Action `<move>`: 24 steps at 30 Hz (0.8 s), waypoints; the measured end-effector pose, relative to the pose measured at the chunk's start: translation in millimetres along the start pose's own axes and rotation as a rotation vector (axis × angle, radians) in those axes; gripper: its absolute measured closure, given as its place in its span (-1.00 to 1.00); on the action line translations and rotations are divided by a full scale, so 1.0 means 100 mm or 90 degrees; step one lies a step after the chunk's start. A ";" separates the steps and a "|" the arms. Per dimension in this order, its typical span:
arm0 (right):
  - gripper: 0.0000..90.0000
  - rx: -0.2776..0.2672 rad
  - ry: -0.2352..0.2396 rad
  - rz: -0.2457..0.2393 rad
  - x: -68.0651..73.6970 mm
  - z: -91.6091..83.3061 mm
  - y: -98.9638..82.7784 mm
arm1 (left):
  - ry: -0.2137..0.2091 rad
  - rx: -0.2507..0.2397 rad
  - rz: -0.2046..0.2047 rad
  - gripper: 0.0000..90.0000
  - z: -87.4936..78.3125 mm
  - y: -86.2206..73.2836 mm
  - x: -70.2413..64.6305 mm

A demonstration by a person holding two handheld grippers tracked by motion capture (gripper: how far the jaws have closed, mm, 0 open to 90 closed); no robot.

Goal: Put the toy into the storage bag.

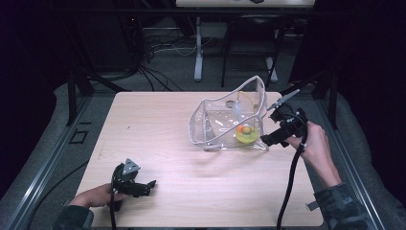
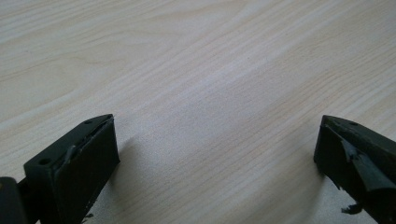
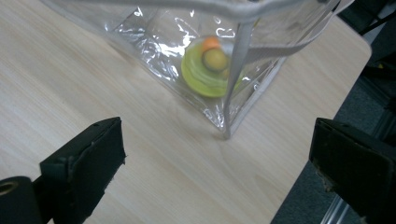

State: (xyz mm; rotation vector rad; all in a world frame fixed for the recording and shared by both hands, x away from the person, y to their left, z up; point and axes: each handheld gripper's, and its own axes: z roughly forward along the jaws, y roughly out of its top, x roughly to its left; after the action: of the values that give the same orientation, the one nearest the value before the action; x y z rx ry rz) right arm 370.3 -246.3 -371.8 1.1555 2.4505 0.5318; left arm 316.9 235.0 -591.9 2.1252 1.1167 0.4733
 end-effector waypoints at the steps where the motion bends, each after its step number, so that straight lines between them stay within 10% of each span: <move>1: -0.94 0.003 0.006 0.003 0.01 0.03 -0.05 | 0.000 0.000 0.000 -1.00 0.00 0.00 0.00; 24: -1.00 0.101 0.078 0.065 0.01 0.82 -0.86 | -0.003 0.002 0.001 -1.00 0.00 0.00 0.00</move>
State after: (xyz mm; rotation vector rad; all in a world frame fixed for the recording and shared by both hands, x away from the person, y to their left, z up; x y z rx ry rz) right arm 354.4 -282.1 -483.3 1.3532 2.5883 0.4571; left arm 317.0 235.2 -591.7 2.1281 1.1145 0.4674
